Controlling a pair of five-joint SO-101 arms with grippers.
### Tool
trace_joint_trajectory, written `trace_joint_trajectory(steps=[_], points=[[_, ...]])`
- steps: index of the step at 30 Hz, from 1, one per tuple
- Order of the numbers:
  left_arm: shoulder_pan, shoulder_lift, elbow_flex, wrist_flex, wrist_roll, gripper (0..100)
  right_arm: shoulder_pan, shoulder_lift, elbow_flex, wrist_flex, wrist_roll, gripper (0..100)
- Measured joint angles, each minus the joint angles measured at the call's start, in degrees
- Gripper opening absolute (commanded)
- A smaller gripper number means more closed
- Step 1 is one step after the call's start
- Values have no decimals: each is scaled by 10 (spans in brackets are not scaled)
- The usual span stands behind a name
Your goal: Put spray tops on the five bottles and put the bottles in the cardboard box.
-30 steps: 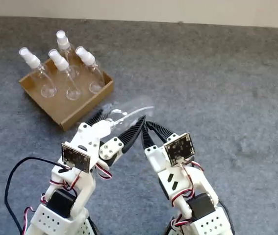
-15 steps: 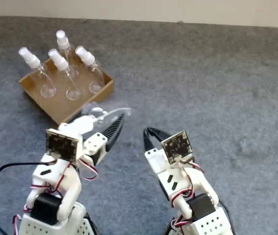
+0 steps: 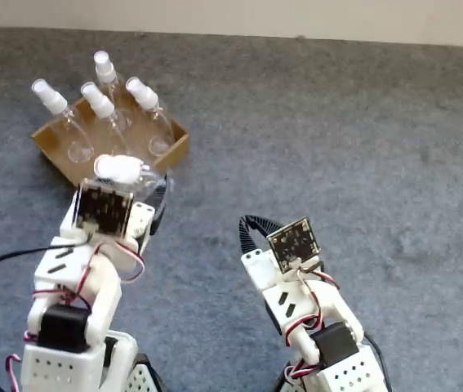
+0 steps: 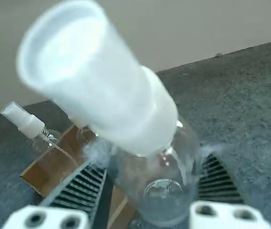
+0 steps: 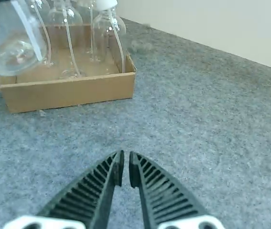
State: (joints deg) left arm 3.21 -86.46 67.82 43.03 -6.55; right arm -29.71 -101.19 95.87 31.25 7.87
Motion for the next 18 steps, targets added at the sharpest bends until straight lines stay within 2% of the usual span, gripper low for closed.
trace_joint_trajectory(steps=[4, 11, 18], points=[[-3, 61, -24, 0, 0, 108, 0, 0, 0, 0, 0, 21], [-6, 71, -24, 0, 0, 108, 0, 0, 0, 0, 0, 21], [-93, 79, -24, 0, 0, 109, 0, 0, 0, 0, 0, 21]])
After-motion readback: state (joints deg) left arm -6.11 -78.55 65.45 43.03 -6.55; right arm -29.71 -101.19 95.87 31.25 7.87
